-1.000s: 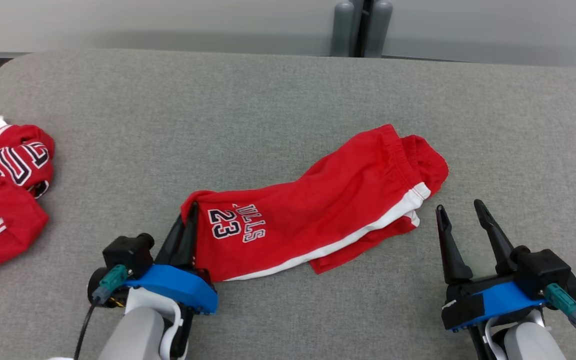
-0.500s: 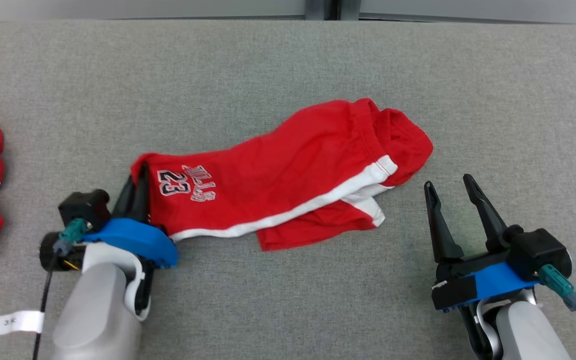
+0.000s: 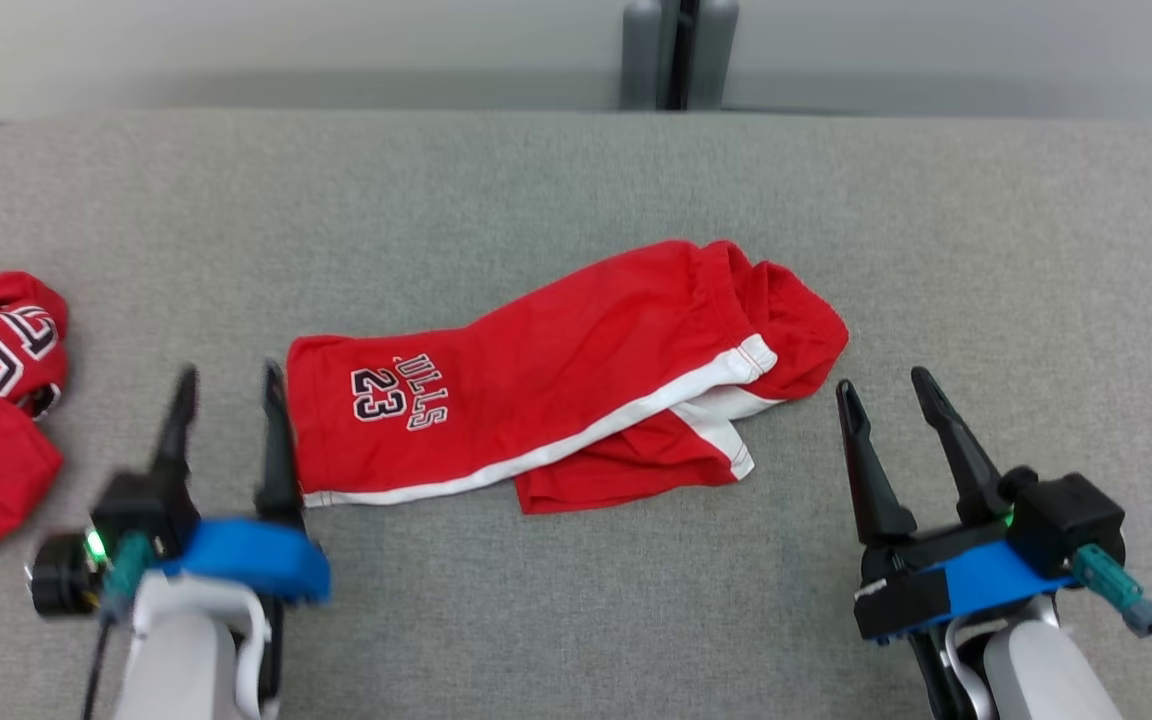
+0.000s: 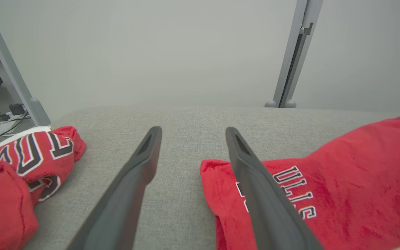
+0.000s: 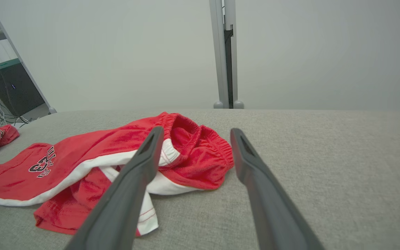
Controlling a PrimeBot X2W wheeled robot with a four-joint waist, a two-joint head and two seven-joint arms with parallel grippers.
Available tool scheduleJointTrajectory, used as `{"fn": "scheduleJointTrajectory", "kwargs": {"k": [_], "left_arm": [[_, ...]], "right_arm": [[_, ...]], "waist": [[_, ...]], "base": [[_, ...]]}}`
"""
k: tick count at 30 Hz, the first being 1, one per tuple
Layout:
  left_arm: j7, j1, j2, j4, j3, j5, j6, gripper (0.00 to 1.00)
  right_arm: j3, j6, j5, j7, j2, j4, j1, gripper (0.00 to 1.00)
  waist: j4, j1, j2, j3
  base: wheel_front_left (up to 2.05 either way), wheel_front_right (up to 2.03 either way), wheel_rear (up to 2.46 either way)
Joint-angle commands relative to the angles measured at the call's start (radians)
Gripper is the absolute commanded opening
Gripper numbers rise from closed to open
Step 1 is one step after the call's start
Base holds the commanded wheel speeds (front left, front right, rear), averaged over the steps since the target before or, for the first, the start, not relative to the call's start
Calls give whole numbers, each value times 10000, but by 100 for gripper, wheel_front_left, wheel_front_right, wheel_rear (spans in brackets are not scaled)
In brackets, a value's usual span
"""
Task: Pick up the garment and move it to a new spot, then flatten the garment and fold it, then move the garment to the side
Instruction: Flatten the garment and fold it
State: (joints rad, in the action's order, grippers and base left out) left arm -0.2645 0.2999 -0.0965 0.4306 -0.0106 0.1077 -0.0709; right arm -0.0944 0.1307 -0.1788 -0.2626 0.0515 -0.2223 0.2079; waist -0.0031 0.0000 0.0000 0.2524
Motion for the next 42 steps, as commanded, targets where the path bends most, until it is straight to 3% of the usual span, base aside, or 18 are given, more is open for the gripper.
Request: {"fn": "scheduleJointTrajectory", "kwargs": {"k": [1,10,18,23,31,37,42], "left_arm": [[0,-493,62,-162,56,-77,-88,100],[0,-2519,439,-614,402,84,-266,100],[0,-2699,453,-608,831,227,-312,100],[0,-2249,454,-629,1324,292,-319,100],[0,-1734,458,-510,1701,774,-257,100],[0,-1666,459,-446,1757,784,-260,100],[0,-1574,459,-449,1662,736,-274,100]], "right_arm": [[18,1,-89,-31,-3,-52,-213,100],[333,1,-402,-31,1,-432,-1175,100],[325,1,-378,-31,1,-533,-1249,100],[11,1,-191,-32,1,-857,-492,100],[-128,1,-349,-31,12,-2409,1152,100],[-4,1,-731,-31,67,-3514,2057,100],[-43,1,-1059,-31,47,-3646,2180,100]], "waist": [[-55,0,0,-274],[306,0,0,-1232],[390,0,0,-1230],[614,0,0,-797],[1163,0,0,-26],[1421,0,0,307],[1440,0,0,406]], "base": [[0,0,0],[0,0,0],[0,0,0],[0,0,0],[0,0,0],[0,0,0],[0,0,0]]}}
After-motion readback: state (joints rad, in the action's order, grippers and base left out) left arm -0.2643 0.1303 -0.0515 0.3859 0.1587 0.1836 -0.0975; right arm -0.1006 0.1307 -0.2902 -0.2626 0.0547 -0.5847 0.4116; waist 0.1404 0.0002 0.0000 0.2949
